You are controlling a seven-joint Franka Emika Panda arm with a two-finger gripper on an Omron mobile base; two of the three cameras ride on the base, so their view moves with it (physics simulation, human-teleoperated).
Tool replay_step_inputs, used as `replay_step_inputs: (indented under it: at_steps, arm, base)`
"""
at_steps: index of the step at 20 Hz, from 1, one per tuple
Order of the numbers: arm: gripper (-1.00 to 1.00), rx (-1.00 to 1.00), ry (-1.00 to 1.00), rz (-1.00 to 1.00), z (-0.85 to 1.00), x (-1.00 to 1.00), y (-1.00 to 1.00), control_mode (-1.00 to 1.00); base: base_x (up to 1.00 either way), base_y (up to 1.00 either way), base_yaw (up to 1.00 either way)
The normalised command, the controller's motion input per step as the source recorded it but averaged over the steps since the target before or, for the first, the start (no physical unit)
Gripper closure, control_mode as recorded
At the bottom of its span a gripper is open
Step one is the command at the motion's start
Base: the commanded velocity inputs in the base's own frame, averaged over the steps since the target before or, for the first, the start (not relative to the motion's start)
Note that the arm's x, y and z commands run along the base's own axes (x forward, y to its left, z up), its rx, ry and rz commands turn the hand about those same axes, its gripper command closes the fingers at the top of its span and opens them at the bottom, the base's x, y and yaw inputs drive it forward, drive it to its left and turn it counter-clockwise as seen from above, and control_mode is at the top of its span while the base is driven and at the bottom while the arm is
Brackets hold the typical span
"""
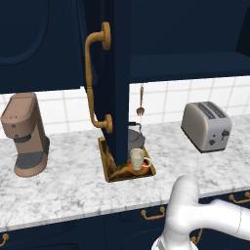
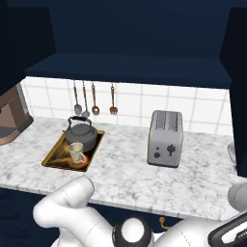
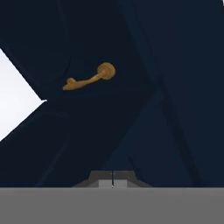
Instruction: Pick the kettle from the counter and place it on the tray. Then pick the mug from the cabinet and place it on the tray. Then close the cabinet doors.
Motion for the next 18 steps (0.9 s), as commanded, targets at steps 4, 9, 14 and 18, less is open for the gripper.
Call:
replay_step_inputs:
  at_steps: [4, 9, 14, 18]
  arm:
    - [1.00, 0.06, 0.04, 0.00, 0.27, 0.26, -0.17, -1.00]
    - [1.00, 0.02, 0.00, 0.00, 0.14, 0.18, -0.05, -1.00]
    - [1.00, 0.01, 0.00, 0.00, 0.29, 0.10, 0.00, -1.00]
    - [1.00, 0.02, 0.00, 0.00, 0.38, 0.03, 0.00, -1.00]
  base:
    - [0.00, 0.00, 0.00]
    - [0.00, 0.00, 0.00]
    - [0.00, 0.00, 0.00]
    - [0.00, 0.00, 0.00]
